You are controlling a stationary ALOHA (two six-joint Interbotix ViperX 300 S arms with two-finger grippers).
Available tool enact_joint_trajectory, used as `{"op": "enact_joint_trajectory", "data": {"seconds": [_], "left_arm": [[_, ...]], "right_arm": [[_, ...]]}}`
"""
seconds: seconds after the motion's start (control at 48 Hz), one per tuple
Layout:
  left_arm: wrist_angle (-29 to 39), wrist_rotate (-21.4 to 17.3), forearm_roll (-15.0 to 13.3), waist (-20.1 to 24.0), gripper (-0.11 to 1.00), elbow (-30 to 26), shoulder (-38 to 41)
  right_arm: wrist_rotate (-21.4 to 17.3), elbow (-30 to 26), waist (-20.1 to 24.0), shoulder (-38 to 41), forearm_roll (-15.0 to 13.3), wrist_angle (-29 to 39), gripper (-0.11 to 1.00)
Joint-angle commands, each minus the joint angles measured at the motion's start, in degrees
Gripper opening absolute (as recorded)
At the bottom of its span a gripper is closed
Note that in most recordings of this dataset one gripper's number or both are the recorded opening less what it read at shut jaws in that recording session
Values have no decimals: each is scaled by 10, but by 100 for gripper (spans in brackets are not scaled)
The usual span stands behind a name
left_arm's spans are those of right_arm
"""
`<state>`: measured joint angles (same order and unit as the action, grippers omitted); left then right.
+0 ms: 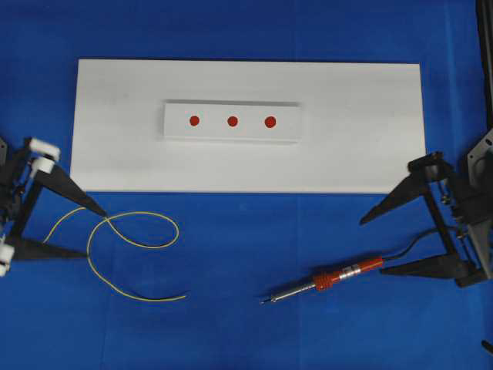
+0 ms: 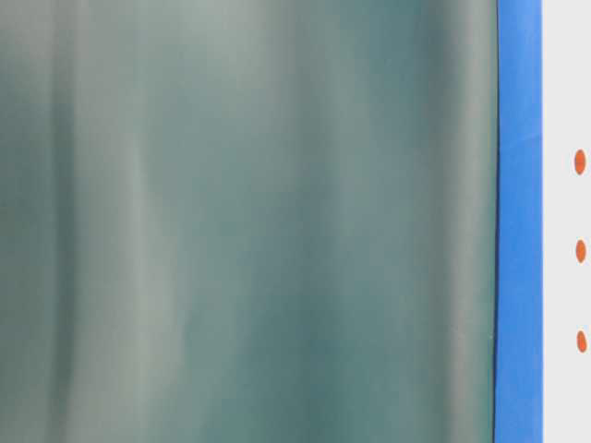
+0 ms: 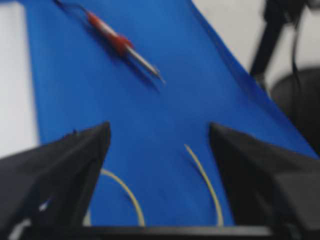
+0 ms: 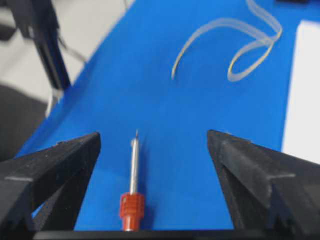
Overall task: Touch the tip of the soldering iron to the tip of the solder at the mark.
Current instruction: 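Move left gripper to yellow solder wire and right gripper to red soldering iron, then close left gripper on solder wire and right gripper on iron handle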
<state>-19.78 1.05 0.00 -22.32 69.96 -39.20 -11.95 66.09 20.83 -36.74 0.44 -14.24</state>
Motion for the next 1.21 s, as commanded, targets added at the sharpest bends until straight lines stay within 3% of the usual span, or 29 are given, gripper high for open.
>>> {"op": "enact_joint_trajectory", "data": {"seconds": [0.0, 0.042, 0.354, 0.583, 0.812, 1.187], "left_arm": [[-14, 1, 1, -18, 82, -12, 32], [-25, 3, -1, -26, 86, -12, 50], [-182, 43, -1, -62, 83, -5, 241], [-275, 44, -1, -70, 82, -21, 377], [-291, 56, -2, -78, 80, -41, 454], [-286, 65, -3, -93, 71, -54, 478]], "right_arm": [[-2, -4, 7, 34, 11, -19, 93], [-3, -2, 8, 50, 17, -28, 90], [-3, 41, 62, 193, 81, -200, 92], [-3, 38, 98, 323, 130, -301, 92], [-3, 34, 112, 393, 156, -339, 90], [-3, 21, 125, 461, 156, -398, 82]]}}
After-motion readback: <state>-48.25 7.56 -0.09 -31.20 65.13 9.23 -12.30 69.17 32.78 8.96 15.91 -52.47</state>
